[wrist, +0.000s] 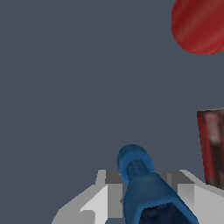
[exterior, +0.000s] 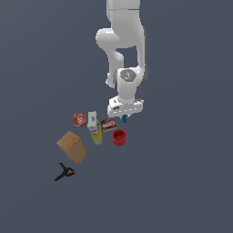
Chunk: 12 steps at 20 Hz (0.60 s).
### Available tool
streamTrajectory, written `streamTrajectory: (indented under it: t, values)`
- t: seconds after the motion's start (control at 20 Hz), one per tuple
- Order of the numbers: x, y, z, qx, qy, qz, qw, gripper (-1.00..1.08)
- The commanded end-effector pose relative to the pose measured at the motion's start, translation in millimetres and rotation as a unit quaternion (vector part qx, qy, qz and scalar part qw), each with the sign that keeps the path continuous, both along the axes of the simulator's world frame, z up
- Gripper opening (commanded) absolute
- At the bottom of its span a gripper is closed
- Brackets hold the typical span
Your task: Pick up a designated object from a clutter of objects.
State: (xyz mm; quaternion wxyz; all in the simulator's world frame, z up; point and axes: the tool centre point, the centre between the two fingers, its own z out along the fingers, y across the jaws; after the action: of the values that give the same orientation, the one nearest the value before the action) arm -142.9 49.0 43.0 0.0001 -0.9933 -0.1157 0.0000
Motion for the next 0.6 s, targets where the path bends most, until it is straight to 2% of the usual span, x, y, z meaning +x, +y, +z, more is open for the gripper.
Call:
streamTrajectory:
  t: [0.0, 0.55]
  values:
    - [0.0, 0.0, -0.2, 0.000, 0.000, 0.000, 1.0000, -1.00]
    - [0.1, -2.0, 2.7, 0.000, 0.000, 0.000, 1.0000, -1.00]
